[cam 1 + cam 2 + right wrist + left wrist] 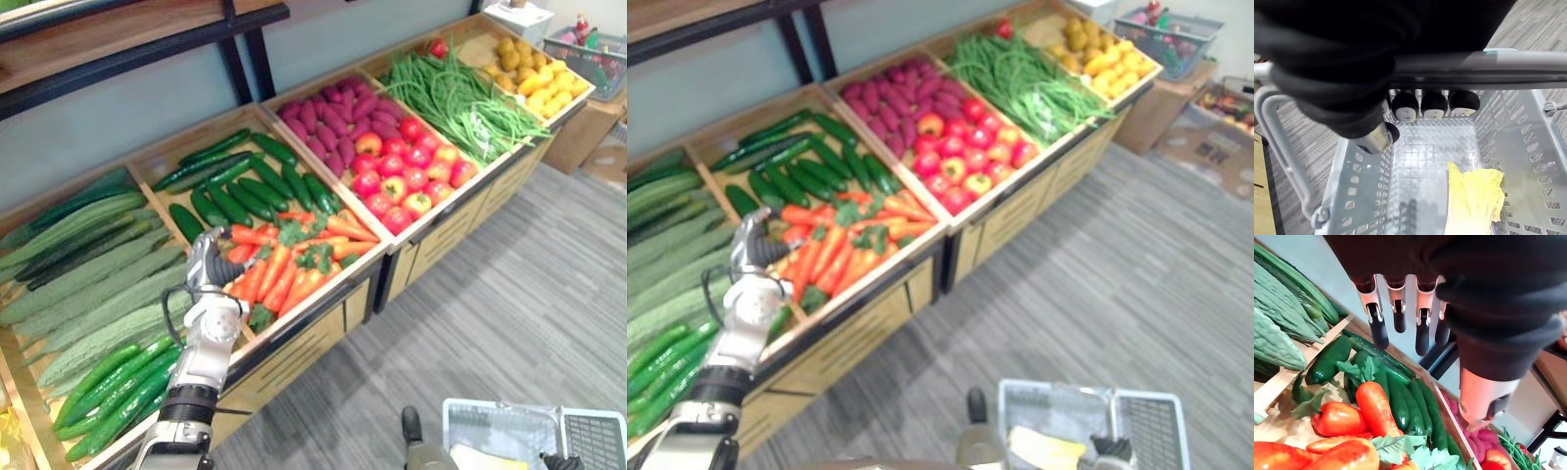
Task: Pick vegetable in the basket
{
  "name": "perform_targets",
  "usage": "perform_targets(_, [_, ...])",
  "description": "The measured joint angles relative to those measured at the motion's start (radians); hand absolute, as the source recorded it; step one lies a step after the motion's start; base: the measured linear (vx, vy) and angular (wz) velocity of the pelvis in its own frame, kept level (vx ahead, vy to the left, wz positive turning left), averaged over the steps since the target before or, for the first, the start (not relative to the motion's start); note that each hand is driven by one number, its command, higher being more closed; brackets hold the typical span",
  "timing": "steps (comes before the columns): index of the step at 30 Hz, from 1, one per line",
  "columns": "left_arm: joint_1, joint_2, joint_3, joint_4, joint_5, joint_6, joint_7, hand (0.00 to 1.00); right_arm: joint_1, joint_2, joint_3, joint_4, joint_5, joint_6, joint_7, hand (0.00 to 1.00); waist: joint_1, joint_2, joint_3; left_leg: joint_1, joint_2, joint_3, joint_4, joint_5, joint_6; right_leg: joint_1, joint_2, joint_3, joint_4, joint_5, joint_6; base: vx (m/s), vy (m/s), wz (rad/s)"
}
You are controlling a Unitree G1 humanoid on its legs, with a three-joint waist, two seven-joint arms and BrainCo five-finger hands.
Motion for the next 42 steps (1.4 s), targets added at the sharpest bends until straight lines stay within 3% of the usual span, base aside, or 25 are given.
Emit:
perform_targets(12, [0.005, -0.038, 0.035, 0.207, 0.010, 0.079, -0.033, 0.00, 0.000, 0.000, 0.001, 0.001, -0.012, 0.013, 0.000, 1.00, -0.004, -0.002, -0.019, 0.013, -0.002, -0.002, -0.003, 0.001, 0.002, 0.012, -0.002, -0.004, -0.002, 0.000, 0.000, 0.00, -0.001, 0.01])
perform_targets(25, [-0.074, -0.045, 0.035, 0.334, 0.010, 0.080, -0.043, 0.00, -0.006, 0.000, 0.006, 0.001, -0.019, 0.016, 0.000, 1.00, -0.006, -0.008, -0.017, 0.017, -0.004, 0.015, -0.018, 0.002, 0.002, -0.003, 0.001, 0.013, -0.007, 0.001, 0.002, 0.00, 0.000, -0.03])
perform_targets(42, [-0.128, -0.092, -0.033, 0.341, 0.010, 0.080, -0.042, 0.00, -0.019, 0.000, 0.014, 0.001, -0.019, 0.018, -0.013, 1.00, -0.011, -0.022, -0.002, 0.031, -0.014, 0.030, -0.039, 0.002, 0.002, -0.009, -0.002, 0.014, -0.007, 0.002, 0.003, 0.01, 0.003, -0.02])
